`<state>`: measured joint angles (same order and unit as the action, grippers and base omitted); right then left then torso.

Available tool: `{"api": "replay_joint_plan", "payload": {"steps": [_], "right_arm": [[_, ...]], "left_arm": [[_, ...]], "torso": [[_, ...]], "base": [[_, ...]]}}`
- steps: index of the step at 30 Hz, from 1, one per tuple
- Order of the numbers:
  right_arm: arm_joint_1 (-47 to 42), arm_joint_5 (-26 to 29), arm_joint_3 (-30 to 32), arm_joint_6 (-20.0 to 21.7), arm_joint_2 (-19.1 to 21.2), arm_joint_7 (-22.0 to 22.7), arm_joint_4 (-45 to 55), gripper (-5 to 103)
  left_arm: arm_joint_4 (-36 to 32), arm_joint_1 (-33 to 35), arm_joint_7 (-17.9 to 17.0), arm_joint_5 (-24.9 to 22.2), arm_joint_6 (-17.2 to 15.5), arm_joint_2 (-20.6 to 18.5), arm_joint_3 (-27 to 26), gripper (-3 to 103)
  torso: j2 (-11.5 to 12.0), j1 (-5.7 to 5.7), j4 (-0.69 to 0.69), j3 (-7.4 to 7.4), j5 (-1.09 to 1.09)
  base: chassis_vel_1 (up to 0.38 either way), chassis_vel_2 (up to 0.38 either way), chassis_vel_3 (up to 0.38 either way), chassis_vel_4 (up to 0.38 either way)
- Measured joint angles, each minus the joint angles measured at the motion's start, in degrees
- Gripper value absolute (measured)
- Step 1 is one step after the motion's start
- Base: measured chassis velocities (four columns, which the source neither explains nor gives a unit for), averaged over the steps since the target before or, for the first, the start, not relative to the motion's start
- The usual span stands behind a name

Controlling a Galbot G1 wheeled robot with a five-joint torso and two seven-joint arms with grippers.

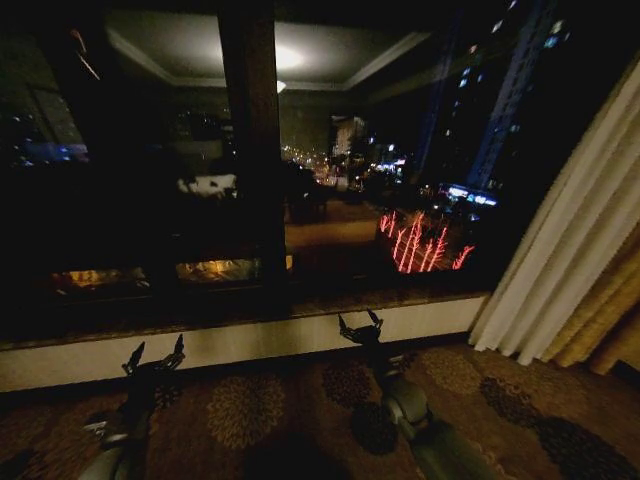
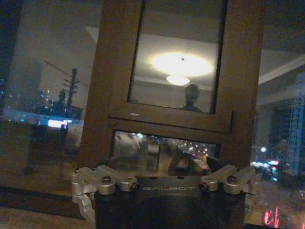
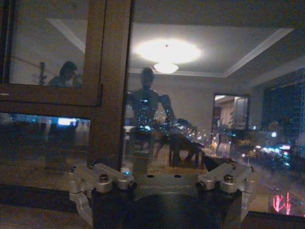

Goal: Open the curtains by pulling them apart, changing their state from closed to fully open.

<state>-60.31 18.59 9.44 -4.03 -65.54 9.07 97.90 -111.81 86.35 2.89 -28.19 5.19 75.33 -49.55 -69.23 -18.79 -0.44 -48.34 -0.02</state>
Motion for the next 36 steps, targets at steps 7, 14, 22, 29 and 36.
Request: {"api": "replay_joint_plan", "payload": {"steps": [7,14,22,29,36], "right_arm": [[0.0,0.0,0.0,0.0,0.0,0.0,0.0,100],[0.0,0.0,0.0,0.0,0.0,0.0,0.0,100],[0.0,0.0,0.0,0.0,0.0,0.0,0.0,100],[0.0,0.0,0.0,0.0,0.0,0.0,0.0,100],[0.0,0.0,0.0,0.0,0.0,0.0,0.0,100]], "left_arm": [[0.0,0.0,0.0,0.0,0.0,0.0,0.0,100],[0.0,0.0,0.0,0.0,0.0,0.0,0.0,100],[0.0,0.0,0.0,0.0,0.0,0.0,0.0,100],[0.0,0.0,0.0,0.0,0.0,0.0,0.0,100],[0.0,0.0,0.0,0.0,0.0,0.0,0.0,100]], "torso": [[0.1,-0.12,-0.02,-0.05,0.03],[0.1,-0.09,-0.02,-0.03,0.02],[0.0,-0.08,-0.02,-0.03,0.02],[0.0,-0.09,-0.02,-0.03,0.01],[0.1,-0.10,-0.02,-0.04,0.01]], "base": [[0.004,-0.003,-0.010,0.005],[0.000,0.000,0.000,0.000],[0.000,0.000,0.000,0.000],[0.021,-0.011,-0.016,0.025],[0.121,-0.107,-0.114,0.109]]}}
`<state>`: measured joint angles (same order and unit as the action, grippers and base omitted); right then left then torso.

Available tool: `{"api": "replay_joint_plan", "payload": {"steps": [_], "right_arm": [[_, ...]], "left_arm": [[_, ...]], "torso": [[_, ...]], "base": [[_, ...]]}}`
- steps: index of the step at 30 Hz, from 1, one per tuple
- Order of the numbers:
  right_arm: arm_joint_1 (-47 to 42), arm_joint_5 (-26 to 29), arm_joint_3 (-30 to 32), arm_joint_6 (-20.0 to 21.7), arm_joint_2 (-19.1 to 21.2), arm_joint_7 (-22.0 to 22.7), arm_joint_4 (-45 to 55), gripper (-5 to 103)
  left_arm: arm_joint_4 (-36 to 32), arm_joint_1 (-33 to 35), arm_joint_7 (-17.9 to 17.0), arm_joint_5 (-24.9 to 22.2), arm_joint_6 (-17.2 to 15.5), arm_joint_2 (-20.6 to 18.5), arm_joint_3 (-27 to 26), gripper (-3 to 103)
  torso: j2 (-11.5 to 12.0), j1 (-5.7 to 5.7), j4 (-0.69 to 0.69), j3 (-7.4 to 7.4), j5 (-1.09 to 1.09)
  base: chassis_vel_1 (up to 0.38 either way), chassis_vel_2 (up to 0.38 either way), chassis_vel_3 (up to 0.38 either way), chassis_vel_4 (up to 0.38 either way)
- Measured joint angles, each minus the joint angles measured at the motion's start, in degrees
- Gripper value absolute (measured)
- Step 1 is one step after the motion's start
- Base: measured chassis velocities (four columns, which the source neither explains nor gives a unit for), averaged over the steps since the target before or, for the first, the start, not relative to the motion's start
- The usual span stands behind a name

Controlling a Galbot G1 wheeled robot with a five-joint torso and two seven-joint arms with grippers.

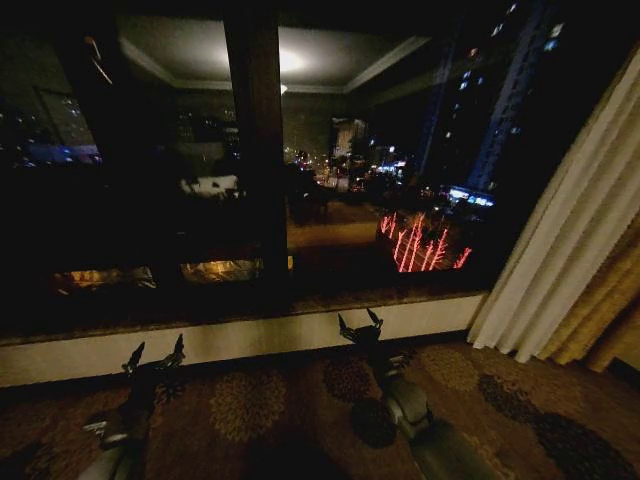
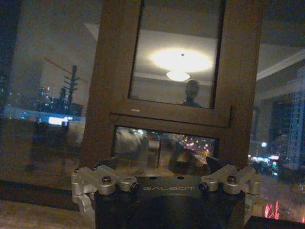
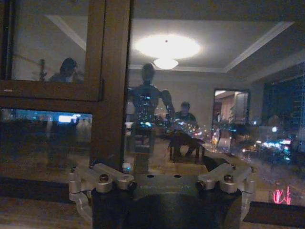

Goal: Open the curtains by pulling them apart, changing their state from closed to fully open.

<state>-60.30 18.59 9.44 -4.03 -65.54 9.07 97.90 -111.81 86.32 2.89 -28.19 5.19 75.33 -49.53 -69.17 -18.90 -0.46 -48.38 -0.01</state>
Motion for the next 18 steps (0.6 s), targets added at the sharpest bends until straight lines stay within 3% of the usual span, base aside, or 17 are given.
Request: {"api": "replay_joint_plan", "payload": {"steps": [8,18], "right_arm": [[0.0,0.0,0.0,0.0,0.0,0.0,0.0,100],[0.0,0.0,0.0,0.0,0.0,0.0,0.0,100]], "left_arm": [[0.0,0.0,0.0,0.0,0.0,0.0,0.0,100],[0.0,0.0,0.0,0.0,0.0,0.0,0.0,100]], "torso": [[0.0,0.01,-0.01,0.00,0.00],[-0.1,0.09,0.00,0.04,-0.01]], "base": [[0.213,-0.209,-0.224,0.210],[0.309,-0.308,-0.294,0.305]]}}
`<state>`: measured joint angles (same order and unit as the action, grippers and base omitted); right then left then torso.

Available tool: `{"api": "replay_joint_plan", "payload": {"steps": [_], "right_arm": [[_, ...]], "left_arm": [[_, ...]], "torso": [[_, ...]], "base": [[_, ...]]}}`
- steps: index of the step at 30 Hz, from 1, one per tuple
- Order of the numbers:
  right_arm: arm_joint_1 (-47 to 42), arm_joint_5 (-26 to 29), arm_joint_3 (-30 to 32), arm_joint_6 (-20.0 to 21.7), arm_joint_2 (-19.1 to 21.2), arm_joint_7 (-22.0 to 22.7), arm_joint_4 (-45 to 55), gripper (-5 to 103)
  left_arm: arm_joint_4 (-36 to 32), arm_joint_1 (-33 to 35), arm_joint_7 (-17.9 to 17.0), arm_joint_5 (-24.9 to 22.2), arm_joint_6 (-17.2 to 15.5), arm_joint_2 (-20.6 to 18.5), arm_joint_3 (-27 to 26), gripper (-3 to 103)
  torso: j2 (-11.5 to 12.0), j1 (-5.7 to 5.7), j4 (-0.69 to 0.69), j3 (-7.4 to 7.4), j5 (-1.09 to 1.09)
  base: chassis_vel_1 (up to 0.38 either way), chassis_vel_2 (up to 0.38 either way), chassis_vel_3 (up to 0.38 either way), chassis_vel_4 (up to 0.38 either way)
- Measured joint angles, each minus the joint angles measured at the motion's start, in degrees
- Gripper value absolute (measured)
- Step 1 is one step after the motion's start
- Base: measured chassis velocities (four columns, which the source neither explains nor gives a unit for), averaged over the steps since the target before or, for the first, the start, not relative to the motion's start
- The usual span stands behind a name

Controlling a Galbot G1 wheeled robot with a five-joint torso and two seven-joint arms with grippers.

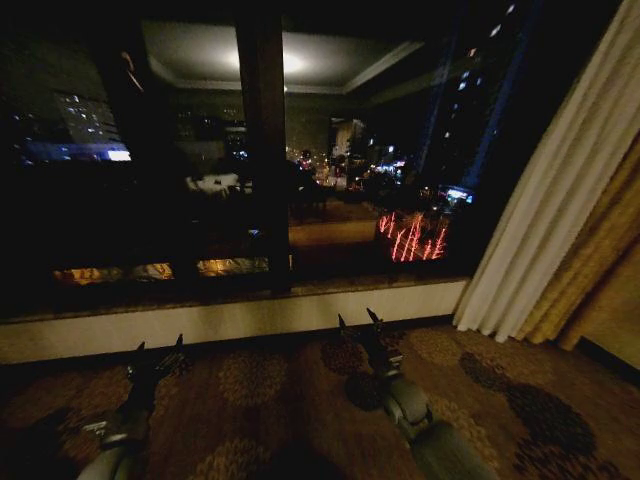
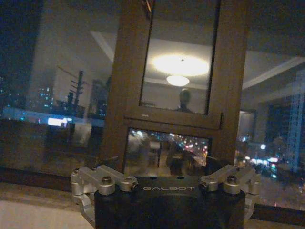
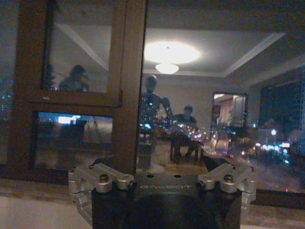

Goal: Open the curtains by pulling them apart, changing their state from closed to fully open.

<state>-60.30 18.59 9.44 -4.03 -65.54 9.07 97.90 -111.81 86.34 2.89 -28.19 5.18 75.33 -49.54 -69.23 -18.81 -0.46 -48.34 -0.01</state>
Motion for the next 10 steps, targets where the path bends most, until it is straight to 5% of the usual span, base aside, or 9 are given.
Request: {"api": "replay_joint_plan", "payload": {"steps": [5,10], "right_arm": [[0.0,0.0,0.0,0.0,0.0,0.0,0.0,100],[0.0,0.0,0.0,0.0,0.0,0.0,0.0,100]], "left_arm": [[0.0,0.0,0.0,0.0,0.0,0.0,0.0,100],[0.0,0.0,0.0,0.0,0.0,0.0,0.0,100]], "torso": [[0.0,0.02,0.01,0.00,0.00],[0.1,-0.14,0.00,-0.07,0.01]], "base": [[0.121,-0.106,-0.141,0.172],[-0.035,0.037,0.006,-0.046]]}}
